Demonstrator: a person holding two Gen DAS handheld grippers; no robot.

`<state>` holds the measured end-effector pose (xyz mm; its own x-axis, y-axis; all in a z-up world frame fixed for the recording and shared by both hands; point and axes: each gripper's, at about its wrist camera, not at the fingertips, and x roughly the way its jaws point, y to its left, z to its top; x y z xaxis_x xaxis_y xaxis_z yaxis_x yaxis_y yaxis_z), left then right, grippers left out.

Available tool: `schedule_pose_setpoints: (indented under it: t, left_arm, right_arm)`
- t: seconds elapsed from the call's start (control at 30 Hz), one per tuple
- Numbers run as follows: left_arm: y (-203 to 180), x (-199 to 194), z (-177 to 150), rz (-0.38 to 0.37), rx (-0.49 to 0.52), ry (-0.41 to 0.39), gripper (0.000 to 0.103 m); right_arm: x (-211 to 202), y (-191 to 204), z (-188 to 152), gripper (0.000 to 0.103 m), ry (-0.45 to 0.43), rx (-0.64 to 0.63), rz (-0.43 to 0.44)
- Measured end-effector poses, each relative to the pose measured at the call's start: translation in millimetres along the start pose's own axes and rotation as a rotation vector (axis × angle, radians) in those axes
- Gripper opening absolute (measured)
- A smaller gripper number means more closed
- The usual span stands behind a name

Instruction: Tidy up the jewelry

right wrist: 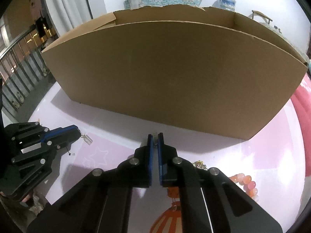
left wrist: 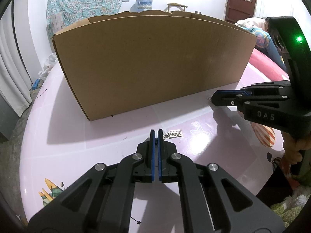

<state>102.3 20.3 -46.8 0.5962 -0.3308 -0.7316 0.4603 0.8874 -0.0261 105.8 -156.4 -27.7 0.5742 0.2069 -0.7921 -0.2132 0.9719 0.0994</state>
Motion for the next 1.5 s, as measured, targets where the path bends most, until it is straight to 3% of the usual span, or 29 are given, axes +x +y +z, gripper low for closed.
schedule_pose_setpoints:
  t: [0.63,0.7,0.77,0.83,1.17,1.37,1.5]
  left_arm:
    - [-8,-7,-1,0.003,0.010,-0.023,0.001]
    - [-9,-9,-1,0.004,0.012,-0.024,0.001]
    - [-9,-9,-2,0.006,0.010,-0.024,0.001]
    - [-9,-9,-1,0.011,0.008,-0.027,0.001]
    - [-8,-19,4,0.009,0.001,-0.064,0.001]
    - [-6,-26,9,0.006,0.007,-0.083,0.001]
    - [-5,-26,9,0.005,0.004,-0.086,0.001]
  right_arm:
    - [-25,-15,-2,0.002,-0.034,0.065,0.069]
    - [-26,-14,-1,0.005,-0.027,0.052,0.075]
    - [-24,-13,0,0.026,-0.008,0.030,0.072]
    - [-22,-9,1,0.031,-0.011,-0.007,0.055]
    - [1,1,10,0.030,0.053,-0.120,0.052]
    - [6,10,12,0.017,0.080,-0.164,0.046]
    - [6,9,16,0.015,0.108,-0.158,0.047]
